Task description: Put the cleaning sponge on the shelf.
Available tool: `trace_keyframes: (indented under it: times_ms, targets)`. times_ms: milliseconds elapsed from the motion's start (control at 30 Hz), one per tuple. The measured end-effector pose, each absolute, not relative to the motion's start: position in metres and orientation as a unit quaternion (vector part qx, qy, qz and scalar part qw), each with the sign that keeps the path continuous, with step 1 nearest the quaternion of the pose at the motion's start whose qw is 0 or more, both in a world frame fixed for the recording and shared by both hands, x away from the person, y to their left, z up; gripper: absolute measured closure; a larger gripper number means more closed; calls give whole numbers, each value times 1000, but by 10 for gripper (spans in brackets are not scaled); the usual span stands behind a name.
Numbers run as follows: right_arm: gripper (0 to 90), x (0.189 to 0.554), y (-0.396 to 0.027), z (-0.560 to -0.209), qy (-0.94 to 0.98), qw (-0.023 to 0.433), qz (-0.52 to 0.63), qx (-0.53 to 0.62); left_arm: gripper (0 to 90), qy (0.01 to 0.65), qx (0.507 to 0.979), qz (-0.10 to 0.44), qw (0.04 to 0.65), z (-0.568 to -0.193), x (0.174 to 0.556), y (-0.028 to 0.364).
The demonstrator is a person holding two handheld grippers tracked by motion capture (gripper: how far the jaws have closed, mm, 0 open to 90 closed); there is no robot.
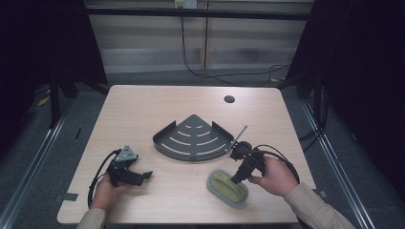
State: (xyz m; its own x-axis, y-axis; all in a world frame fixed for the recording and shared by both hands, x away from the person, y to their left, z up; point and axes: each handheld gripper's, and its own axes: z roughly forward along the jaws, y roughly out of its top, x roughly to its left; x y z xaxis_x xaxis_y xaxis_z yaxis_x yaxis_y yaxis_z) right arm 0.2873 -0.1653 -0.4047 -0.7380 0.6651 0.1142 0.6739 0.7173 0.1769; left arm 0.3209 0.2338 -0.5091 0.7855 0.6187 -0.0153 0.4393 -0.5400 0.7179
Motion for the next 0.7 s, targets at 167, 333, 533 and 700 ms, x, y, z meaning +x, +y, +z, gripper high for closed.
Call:
trace_keyframes:
  times_ms: [167,333,533,700]
  targets:
    - [457,285,-153,-400,-935,23,-94,-341,104,304,869,121,371,-509,321,234]
    - [469,284,-144,-402,-940,25,-85,-329,104,304,869,121,371,-509,321,234]
    - [487,284,-136,-409,-943,23,-72,-323,104,304,869,121,371,-509,321,234]
    - [532,284,-131,-414,-946,17,-61,-318,104,304,869,121,371,-509,321,234]
